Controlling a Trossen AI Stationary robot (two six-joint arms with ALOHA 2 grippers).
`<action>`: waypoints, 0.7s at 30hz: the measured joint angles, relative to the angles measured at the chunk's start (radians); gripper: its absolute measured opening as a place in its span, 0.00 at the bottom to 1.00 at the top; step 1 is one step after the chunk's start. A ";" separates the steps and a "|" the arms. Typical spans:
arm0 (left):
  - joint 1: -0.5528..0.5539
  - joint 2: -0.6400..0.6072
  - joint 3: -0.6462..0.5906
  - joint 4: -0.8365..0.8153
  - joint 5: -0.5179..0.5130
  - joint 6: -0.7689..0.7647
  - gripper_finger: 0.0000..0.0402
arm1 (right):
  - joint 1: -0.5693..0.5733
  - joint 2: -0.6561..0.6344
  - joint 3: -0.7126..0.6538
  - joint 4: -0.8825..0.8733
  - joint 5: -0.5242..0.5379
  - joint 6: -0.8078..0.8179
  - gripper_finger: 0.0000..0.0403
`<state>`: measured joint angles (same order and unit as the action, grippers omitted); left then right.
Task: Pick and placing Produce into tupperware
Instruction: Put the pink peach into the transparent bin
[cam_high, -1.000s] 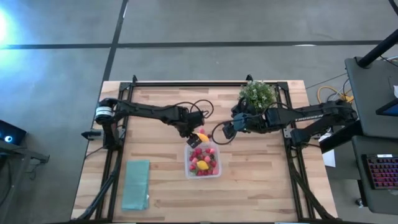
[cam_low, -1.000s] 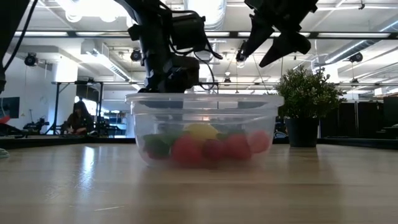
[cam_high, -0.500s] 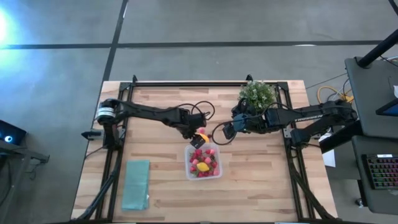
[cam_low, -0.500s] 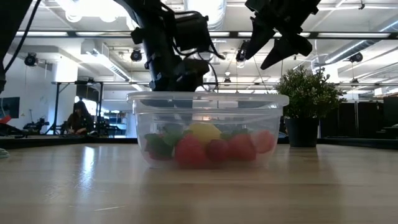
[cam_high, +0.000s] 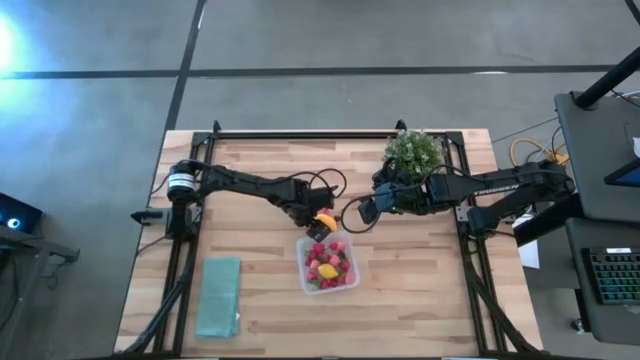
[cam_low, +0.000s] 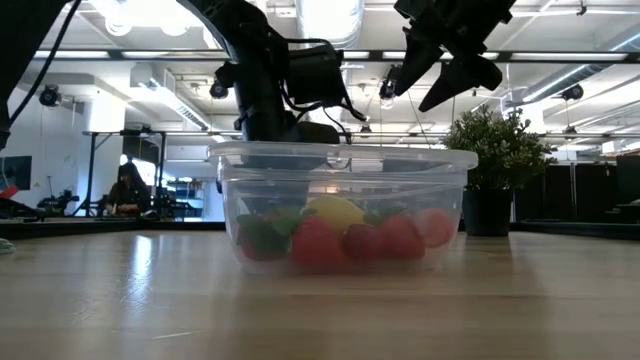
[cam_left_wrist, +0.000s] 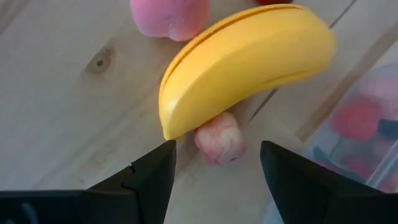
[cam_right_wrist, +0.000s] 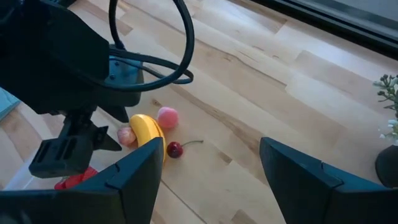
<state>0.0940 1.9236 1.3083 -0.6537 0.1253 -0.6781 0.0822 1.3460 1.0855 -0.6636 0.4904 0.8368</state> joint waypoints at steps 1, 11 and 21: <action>0.000 0.000 0.000 0.007 0.000 0.000 0.55 | 0.000 0.000 0.000 0.000 0.000 -0.001 0.64; 0.001 0.000 -0.004 0.044 -0.008 0.003 0.50 | 0.000 0.000 0.000 0.000 0.000 -0.004 0.64; 0.002 0.000 -0.006 0.049 -0.064 0.036 0.34 | 0.000 0.000 -0.002 0.000 0.000 -0.006 0.64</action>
<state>0.0960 1.9240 1.3025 -0.6051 0.0613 -0.6423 0.0826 1.3460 1.0832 -0.6640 0.4904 0.8303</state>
